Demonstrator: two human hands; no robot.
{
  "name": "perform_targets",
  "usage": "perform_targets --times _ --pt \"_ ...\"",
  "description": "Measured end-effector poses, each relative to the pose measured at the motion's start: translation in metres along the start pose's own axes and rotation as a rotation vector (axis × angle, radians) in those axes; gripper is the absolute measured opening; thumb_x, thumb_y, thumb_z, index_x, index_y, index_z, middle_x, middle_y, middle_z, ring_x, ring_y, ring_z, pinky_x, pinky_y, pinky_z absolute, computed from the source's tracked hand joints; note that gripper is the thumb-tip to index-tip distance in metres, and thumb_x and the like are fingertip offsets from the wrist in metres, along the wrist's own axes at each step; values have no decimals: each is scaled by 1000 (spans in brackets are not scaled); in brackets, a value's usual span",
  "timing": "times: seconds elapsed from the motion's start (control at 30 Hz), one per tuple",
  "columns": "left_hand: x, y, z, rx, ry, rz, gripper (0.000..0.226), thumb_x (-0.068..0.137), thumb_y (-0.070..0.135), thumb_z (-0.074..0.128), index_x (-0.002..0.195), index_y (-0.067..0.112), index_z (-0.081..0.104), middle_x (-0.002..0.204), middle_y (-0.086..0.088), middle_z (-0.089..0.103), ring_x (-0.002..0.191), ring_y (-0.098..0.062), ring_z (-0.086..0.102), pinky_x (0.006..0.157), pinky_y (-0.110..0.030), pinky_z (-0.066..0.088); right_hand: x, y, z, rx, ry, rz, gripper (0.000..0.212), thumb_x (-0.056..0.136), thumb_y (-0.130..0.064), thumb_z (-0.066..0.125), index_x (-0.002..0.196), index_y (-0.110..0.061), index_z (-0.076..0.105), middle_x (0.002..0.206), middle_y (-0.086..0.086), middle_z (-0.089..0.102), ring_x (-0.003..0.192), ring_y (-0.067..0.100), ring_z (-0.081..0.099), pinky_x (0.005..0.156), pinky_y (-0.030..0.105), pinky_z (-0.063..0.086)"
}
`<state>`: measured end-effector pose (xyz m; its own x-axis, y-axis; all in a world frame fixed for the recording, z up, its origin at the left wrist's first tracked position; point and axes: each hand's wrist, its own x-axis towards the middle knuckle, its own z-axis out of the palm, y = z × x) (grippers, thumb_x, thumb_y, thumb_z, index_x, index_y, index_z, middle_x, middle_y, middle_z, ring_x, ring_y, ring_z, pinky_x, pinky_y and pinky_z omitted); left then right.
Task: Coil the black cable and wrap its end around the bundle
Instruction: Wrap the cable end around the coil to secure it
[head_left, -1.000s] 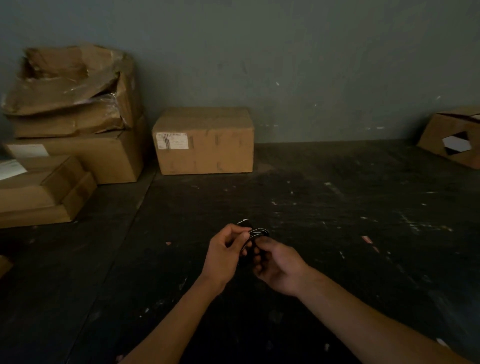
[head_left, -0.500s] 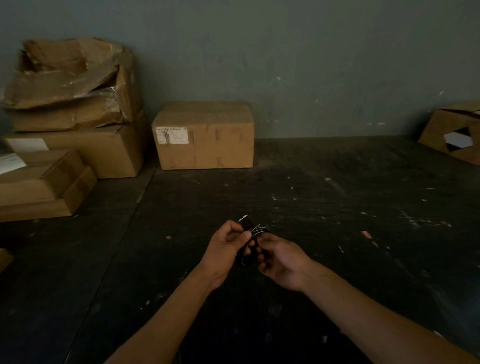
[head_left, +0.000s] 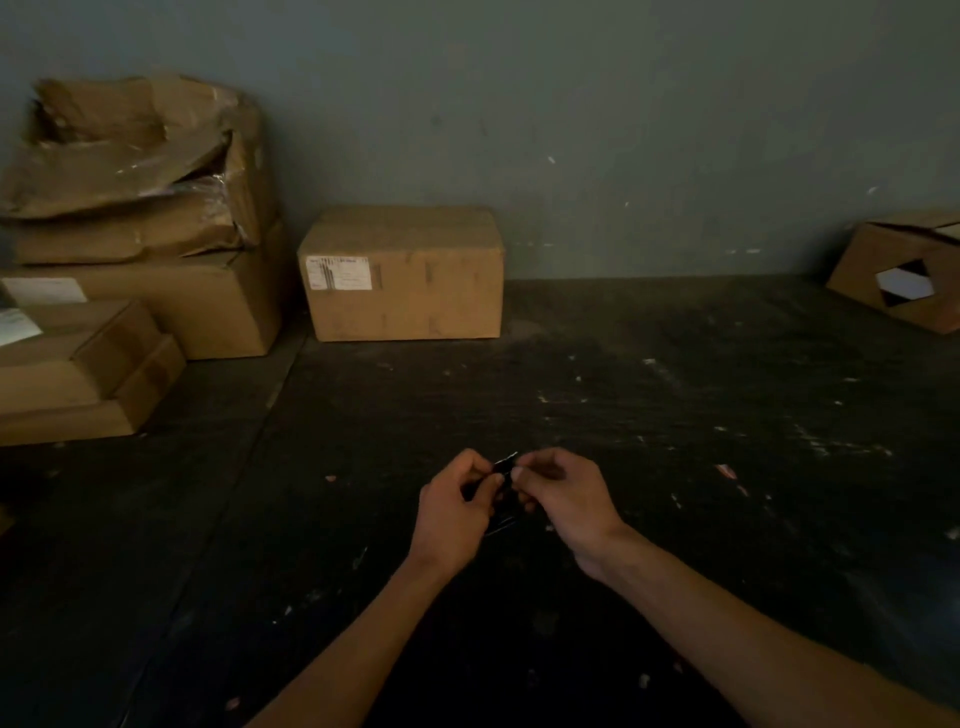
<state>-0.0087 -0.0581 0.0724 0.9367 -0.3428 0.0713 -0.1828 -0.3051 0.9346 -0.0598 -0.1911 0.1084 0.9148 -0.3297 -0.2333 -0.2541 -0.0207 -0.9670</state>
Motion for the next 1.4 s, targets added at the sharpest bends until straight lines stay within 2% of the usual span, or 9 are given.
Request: perform_targets --times 0.17,0.43,0.53,0.63,0.8,1.0,1.17,1.3,1.4 --pt "-7 -1 -8 35 -75 22 9 97 17 52 94 22 59 87 2 67 70 -3 63 62 -17 53 -1 5 -5 -88 -161 -107 23 88 -6 65 104 -21 68 105 -4 69 95 6 67 74 18 54" --pt "-10 5 -12 81 -109 63 7 97 14 53 97 18 59 87 7 64 72 9 59 63 -10 48 6 6 -8 -645 -97 -485 17 90 -16 65 99 -30 65 97 -19 58 92 -11 56 75 6 43" --pt "-9 8 -13 111 -137 58 7 97 15 54 97 18 60 86 7 64 71 8 60 64 -11 49 11 10 -10 -694 -92 -535 12 89 -15 64 95 -26 63 108 -15 53 103 -5 52 90 14 41" --pt "-10 11 -14 118 -172 49 8 97 16 53 98 17 61 89 2 66 75 0 61 69 -19 52 12 9 -12 -659 -108 -468 12 90 -16 63 93 -27 64 121 -17 54 116 -1 48 102 22 37" --pt "-9 17 -18 145 -210 26 14 100 19 47 103 18 60 91 0 65 73 -3 59 61 -14 48 7 4 -10 -507 -91 -364 18 90 -15 63 99 -30 60 101 -11 64 99 4 61 90 31 54" --pt "-6 19 -12 196 -249 16 14 101 19 43 101 23 56 85 2 62 66 -3 56 51 -8 43 8 5 -14 -492 -112 -280 26 93 -15 60 116 -27 61 103 -14 63 98 0 59 83 17 49" --pt "-4 24 -6 68 -161 -15 21 97 28 52 118 27 50 100 5 65 87 -4 65 66 -14 48 15 7 -22 -332 54 -201 15 92 -9 59 91 -23 64 98 -2 65 93 10 62 73 22 49" --pt "-3 19 -5 -2 -179 -73 27 94 33 56 121 31 51 108 10 66 95 3 63 65 -11 46 18 2 -35 -123 148 -108 14 94 -7 54 94 -19 62 101 4 64 94 16 63 71 28 52" --pt "-2 13 -2 -180 -204 -185 29 94 33 55 122 25 56 109 5 69 101 -4 65 82 -22 52 19 -1 -41 -7 192 -67 15 95 -6 52 96 -16 63 104 10 64 94 20 62 79 42 56"
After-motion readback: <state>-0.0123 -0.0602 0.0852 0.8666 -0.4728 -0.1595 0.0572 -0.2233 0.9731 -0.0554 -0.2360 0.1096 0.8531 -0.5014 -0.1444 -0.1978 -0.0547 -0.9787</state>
